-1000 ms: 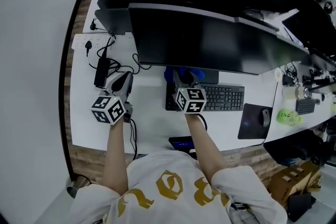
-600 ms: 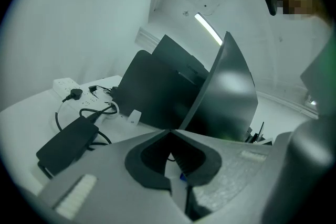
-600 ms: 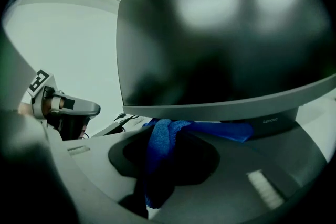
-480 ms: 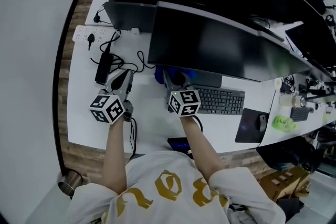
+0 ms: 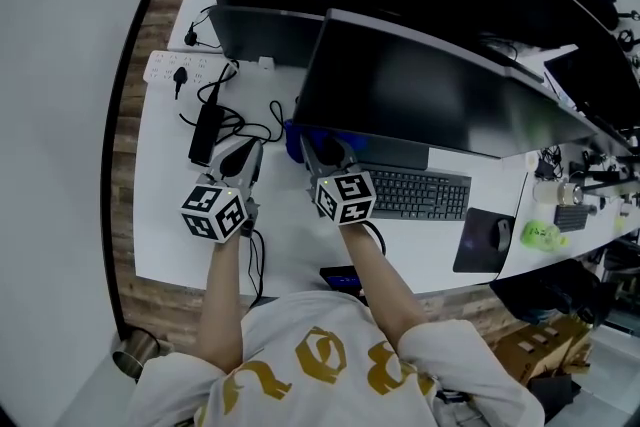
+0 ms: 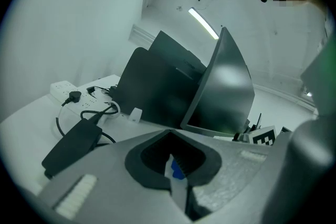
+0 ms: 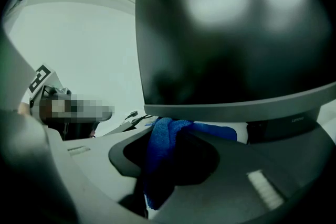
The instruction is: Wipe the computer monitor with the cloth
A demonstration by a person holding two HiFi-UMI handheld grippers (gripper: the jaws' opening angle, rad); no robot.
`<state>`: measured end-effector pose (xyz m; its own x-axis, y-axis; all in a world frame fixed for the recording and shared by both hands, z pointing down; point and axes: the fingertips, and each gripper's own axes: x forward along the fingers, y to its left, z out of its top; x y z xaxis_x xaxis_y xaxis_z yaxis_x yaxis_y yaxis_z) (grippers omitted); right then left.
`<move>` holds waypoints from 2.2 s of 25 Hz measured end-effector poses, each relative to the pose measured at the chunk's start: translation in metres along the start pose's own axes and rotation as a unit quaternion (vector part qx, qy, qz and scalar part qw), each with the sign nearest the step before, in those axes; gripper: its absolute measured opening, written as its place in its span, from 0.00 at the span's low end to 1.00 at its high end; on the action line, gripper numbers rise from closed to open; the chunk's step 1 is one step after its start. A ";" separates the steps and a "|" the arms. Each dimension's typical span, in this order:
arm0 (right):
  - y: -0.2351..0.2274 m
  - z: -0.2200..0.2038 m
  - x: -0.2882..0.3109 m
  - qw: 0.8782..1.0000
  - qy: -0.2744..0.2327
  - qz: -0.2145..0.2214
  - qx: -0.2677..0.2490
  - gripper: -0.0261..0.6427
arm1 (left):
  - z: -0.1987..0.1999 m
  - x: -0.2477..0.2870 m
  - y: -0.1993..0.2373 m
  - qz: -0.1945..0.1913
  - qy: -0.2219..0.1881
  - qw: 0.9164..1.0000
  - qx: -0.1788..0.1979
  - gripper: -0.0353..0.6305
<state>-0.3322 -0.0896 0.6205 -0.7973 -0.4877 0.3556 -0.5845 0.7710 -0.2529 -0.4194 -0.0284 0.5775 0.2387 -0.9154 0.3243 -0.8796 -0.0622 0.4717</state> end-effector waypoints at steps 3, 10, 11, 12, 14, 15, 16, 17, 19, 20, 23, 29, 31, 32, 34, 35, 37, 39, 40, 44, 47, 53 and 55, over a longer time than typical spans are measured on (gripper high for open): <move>0.011 -0.001 0.005 1.000 0.001 0.014 -0.009 0.22 | -0.001 -0.002 0.003 -0.002 0.002 1.000 0.001 0.05; 0.041 -0.003 0.009 0.998 0.000 0.058 -0.022 0.22 | 0.004 -0.008 0.007 -0.005 -0.003 1.000 0.004 0.05; 0.047 -0.003 0.009 0.997 -0.002 0.067 -0.027 0.22 | 0.005 -0.009 0.007 -0.005 -0.004 1.000 0.005 0.05; 0.054 -0.002 0.007 0.996 -0.006 0.079 -0.033 0.22 | 0.006 -0.011 0.007 -0.005 -0.005 1.000 0.006 0.05; 0.068 0.000 -0.001 0.993 -0.015 0.103 -0.047 0.22 | 0.007 -0.013 0.005 -0.006 -0.007 1.000 0.006 0.05; 0.074 0.002 -0.007 0.992 -0.020 0.111 -0.051 0.22 | 0.009 -0.015 0.003 -0.007 -0.009 1.000 0.007 0.05; 0.077 0.005 -0.013 0.992 -0.026 0.113 -0.050 0.22 | 0.011 -0.017 0.000 -0.008 -0.010 1.000 0.009 0.05; 0.078 0.008 -0.019 0.993 -0.032 0.109 -0.046 0.22 | 0.014 -0.018 -0.002 -0.010 -0.013 1.000 0.011 0.05; 0.072 0.017 -0.033 0.994 -0.045 0.089 -0.034 0.22 | 0.021 -0.020 -0.011 -0.013 -0.020 1.000 0.018 0.05; 0.068 0.022 -0.040 0.995 -0.051 0.078 -0.031 0.22 | 0.024 -0.021 -0.016 -0.015 -0.023 0.999 0.019 0.05; 0.055 0.040 -0.065 0.996 -0.068 0.051 -0.027 0.22 | 0.029 -0.020 -0.032 -0.024 -0.026 0.999 0.006 0.05; 0.024 0.075 -0.129 0.994 -0.110 0.001 -0.024 0.22 | 0.049 -0.017 -0.085 -0.049 -0.046 0.998 0.009 0.05; 0.014 0.082 -0.150 0.992 -0.120 -0.016 -0.021 0.22 | 0.057 -0.018 -0.108 -0.066 -0.055 0.996 0.013 0.05; 0.010 0.085 -0.160 0.992 -0.123 -0.022 -0.021 0.22 | 0.061 -0.019 -0.119 -0.072 -0.059 0.995 0.020 0.05; 0.002 0.089 -0.178 0.991 -0.129 -0.033 -0.026 0.22 | 0.067 -0.021 -0.139 -0.078 -0.065 0.994 0.041 0.05; -0.002 0.092 -0.187 0.990 -0.133 -0.038 -0.027 0.22 | 0.069 -0.023 -0.149 -0.079 -0.067 0.993 0.053 0.05; -0.009 0.096 -0.206 0.988 -0.142 -0.048 -0.026 0.22 | 0.071 -0.026 -0.167 -0.078 -0.073 0.992 0.072 0.05; -0.016 0.099 -0.224 0.987 -0.149 -0.058 -0.021 0.22 | 0.070 -0.030 -0.181 -0.076 -0.080 0.991 0.080 0.05; -0.019 0.099 -0.234 0.986 -0.150 -0.063 -0.019 0.22 | 0.068 -0.032 -0.186 -0.072 -0.083 0.991 0.079 0.05; -0.031 0.098 -0.272 0.985 -0.151 -0.084 -0.014 0.22 | 0.058 -0.039 -0.204 -0.054 -0.084 0.991 0.086 0.05; -0.041 0.096 -0.300 0.983 -0.157 -0.095 -0.008 0.22 | 0.055 -0.046 -0.224 -0.053 -0.095 0.989 0.099 0.05; -0.056 0.089 -0.352 0.979 -0.169 -0.117 -0.005 0.22 | 0.042 -0.059 -0.270 -0.057 -0.119 0.983 0.131 0.05; -0.059 0.087 -0.365 0.977 -0.172 -0.125 -0.011 0.22 | 0.035 -0.059 -0.281 -0.061 -0.122 0.981 0.138 0.05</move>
<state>-0.0198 0.0075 0.4268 -0.6365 -0.7671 0.0802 -0.7665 0.6175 -0.1764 -0.2006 0.0296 0.3970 0.2721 -0.9606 0.0569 -0.9370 -0.2510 0.2430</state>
